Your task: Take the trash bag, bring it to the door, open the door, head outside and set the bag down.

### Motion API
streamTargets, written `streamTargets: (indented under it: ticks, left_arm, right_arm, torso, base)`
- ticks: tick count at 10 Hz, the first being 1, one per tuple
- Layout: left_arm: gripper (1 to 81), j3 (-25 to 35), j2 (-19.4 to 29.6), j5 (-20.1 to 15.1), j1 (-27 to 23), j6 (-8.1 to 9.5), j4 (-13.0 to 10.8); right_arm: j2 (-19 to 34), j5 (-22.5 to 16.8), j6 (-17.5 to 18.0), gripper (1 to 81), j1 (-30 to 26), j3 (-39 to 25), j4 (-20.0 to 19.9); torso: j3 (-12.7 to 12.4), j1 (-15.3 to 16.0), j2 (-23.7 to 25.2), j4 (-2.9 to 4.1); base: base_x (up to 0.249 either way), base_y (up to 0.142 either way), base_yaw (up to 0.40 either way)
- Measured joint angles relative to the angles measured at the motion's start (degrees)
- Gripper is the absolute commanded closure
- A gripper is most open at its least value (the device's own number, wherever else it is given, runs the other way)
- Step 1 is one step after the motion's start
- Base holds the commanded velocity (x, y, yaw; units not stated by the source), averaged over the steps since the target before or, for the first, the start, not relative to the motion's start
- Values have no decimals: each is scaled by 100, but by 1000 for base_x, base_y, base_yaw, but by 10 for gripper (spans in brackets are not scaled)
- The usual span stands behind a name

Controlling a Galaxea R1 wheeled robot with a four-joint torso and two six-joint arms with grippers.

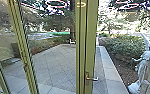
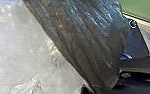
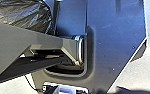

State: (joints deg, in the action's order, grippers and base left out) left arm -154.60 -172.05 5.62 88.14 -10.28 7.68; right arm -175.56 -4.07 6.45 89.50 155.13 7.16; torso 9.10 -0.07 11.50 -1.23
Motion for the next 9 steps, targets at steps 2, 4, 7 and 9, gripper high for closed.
streamTargets:
  ticks: [2, 4, 7, 9]
  left_arm:
    - [811, 0, 0, -6, 15, 0, 0]
    - [811, 0, 0, 0, 17, 0, 0]
    - [811, 2, -1, 0, 0, -2, -2]
    - [811, 0, -4, 0, 0, 0, 0]
  right_arm:
    - [4, 9, 0, 10, -6, 0, -2]
    - [2, 2, -1, 10, 2, 0, 0]
    - [-9, 2, 2, 10, 5, 0, 0]
    - [-5, 13, 2, 10, 18, 0, -2]
  torso:
    - [0, 0, 0, 0]
    - [0, 0, 0, 0]
    - [0, 0, 0, 0]
    - [0, 0, 0, 0]
  base:
    - [0, 0, 68]
    - [0, 0, -45]
    - [0, -33, 0]
    - [0, 0, 0]
